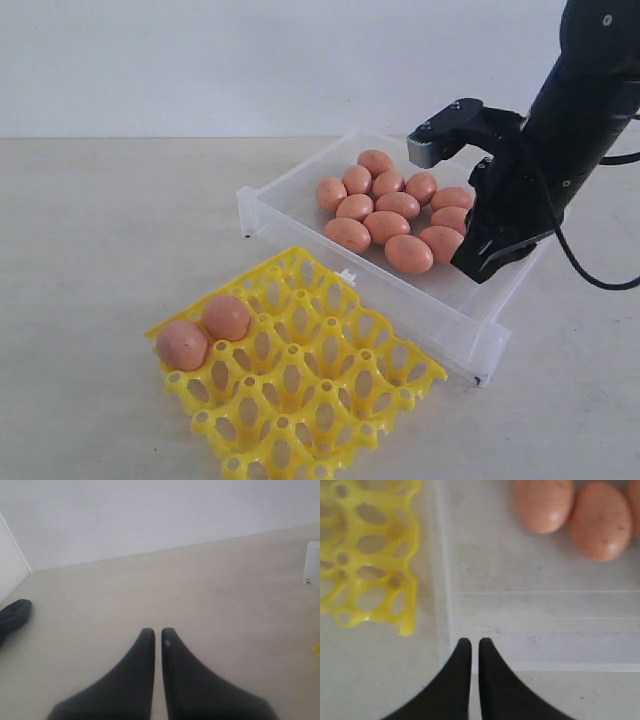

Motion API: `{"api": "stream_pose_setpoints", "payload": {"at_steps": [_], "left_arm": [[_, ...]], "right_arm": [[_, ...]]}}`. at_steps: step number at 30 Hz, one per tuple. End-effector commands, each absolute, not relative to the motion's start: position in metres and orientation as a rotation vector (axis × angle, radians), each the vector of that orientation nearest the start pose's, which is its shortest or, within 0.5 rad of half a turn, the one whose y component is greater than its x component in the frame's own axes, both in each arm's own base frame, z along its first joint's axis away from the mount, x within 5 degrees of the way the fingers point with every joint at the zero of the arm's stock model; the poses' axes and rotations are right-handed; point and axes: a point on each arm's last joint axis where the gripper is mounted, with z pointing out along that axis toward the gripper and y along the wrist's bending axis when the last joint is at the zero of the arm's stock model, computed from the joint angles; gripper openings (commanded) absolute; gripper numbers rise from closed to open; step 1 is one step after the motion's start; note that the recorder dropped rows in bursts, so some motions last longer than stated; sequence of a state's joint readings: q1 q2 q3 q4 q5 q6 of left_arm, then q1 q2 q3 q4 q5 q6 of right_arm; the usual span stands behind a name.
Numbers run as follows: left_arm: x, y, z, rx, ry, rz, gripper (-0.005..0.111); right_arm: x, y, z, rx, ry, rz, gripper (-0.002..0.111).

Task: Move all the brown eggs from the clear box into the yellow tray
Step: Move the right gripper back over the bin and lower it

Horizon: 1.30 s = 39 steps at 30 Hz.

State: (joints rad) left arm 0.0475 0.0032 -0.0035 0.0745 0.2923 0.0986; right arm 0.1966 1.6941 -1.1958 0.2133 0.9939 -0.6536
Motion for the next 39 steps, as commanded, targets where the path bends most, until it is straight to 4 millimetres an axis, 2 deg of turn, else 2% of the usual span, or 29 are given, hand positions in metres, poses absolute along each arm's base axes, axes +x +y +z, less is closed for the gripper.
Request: {"api": "stream_pose_setpoints", "payload": {"at_steps": [1,6,8,11,15,18,20,21,23,24,28,34,39], "left_arm": [[0.054,0.005,0.187,0.086,1.777,0.172,0.004],[0.054,0.005,0.187,0.086,1.777,0.172,0.004],[0.054,0.005,0.187,0.086,1.777,0.172,0.004],[0.054,0.005,0.187,0.086,1.777,0.172,0.004],[0.054,0.005,0.187,0.086,1.777,0.172,0.004],[0.054,0.005,0.187,0.086,1.777,0.172,0.004],[0.054,0.005,0.187,0.086,1.777,0.172,0.004],[0.054,0.005,0.187,0.086,1.777,0.172,0.004],[0.054,0.005,0.187,0.086,1.777,0.172,0.004],[0.054,0.005,0.187,0.086,1.777,0.172,0.004],[0.054,0.005,0.187,0.086,1.777,0.172,0.004],[0.054,0.005,0.187,0.086,1.777,0.172,0.004],[0.054,0.005,0.187,0.086,1.777,0.172,0.004]], "right_arm": [[0.317,0.078,0.233,-1.106,2.708,0.261,0.001],[0.318,0.080,0.227,-1.130,2.903,0.369,0.001],[0.331,0.082,0.225,-1.107,2.904,0.365,0.001],[0.346,0.085,0.228,-1.065,2.891,0.354,0.001],[0.367,0.087,0.241,-0.998,2.727,0.268,0.001],[0.369,0.085,0.236,-1.081,2.712,0.225,0.002],[0.369,0.084,0.228,-1.112,2.751,0.214,0.015],[0.369,0.084,0.223,-1.139,2.764,0.223,0.030],[0.373,0.084,0.219,-1.146,2.748,0.214,0.051],[0.376,0.084,0.218,-1.134,2.724,0.193,0.054],[0.391,0.080,0.220,-1.118,2.587,0.027,0.054],[0.405,0.081,0.221,-1.059,2.459,-0.045,0.054],[0.405,0.081,0.188,-1.105,2.597,-0.001,0.054]]}}
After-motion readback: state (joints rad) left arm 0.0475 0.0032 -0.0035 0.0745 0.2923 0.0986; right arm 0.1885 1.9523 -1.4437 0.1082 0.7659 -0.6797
